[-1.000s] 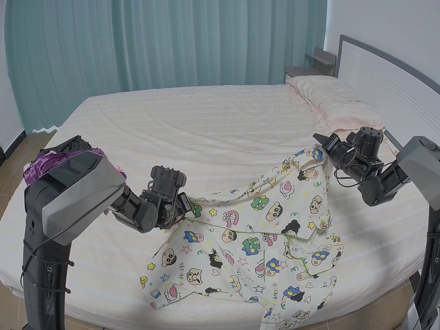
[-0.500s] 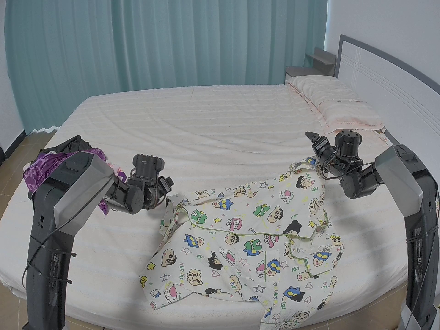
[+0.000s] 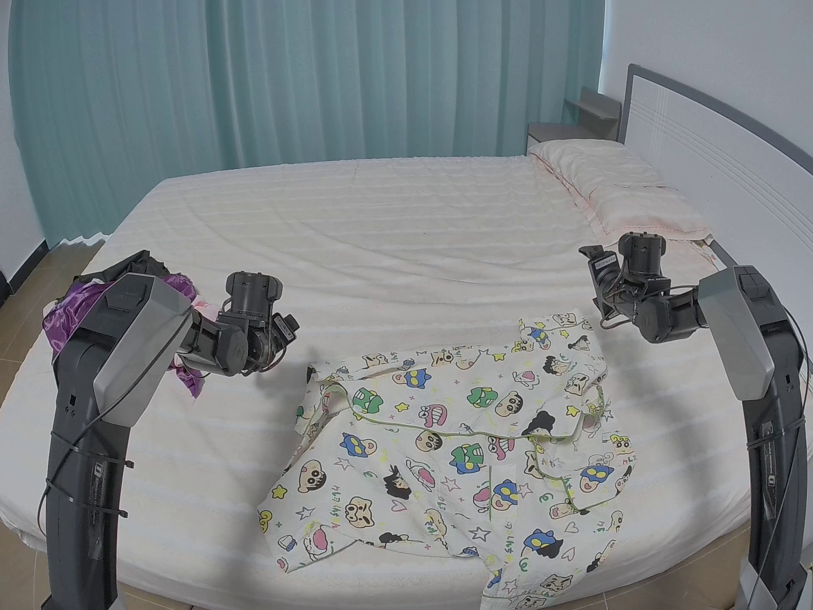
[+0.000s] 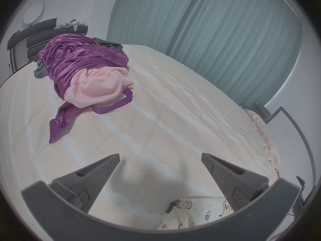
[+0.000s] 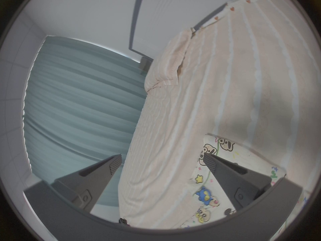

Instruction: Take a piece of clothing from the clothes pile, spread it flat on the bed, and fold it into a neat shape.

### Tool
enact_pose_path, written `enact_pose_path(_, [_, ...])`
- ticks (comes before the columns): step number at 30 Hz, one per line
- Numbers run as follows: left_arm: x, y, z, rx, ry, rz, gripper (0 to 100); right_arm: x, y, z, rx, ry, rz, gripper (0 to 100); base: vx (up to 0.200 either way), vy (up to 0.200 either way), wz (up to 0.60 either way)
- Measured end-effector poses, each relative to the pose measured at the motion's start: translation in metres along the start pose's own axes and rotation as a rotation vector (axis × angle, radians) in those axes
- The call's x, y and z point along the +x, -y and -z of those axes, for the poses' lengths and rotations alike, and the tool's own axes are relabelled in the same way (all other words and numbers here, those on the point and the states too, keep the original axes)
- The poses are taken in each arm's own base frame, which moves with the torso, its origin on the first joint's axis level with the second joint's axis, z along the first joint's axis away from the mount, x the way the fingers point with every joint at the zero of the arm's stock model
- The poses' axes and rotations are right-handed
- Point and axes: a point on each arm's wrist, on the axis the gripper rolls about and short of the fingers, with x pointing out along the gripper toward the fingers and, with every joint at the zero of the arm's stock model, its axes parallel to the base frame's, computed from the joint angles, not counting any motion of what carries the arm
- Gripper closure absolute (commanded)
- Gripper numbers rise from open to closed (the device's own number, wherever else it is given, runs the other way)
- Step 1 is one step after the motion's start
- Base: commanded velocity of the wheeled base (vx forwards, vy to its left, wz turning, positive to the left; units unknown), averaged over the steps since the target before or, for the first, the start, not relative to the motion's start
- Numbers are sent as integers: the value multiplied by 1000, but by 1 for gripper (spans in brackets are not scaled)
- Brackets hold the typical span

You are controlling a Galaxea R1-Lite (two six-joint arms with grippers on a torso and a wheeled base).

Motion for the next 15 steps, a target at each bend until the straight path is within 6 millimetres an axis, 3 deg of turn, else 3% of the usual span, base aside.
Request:
enact_pose_path(4, [-7, -3, 1, -1, -33, 10, 0, -3, -15, -9, 2, 10, -21, 0, 0, 0, 0])
enact_pose_path(7, [-15, -5, 1, 0, -64, 25, 0, -8, -14, -15, -39, -7, -15, 0, 0, 0, 0])
enact_pose_path(15, [-47, -14, 1, -33, -159, 86, 0, -37, 31, -27, -203, -145, 81, 0, 0, 0, 0])
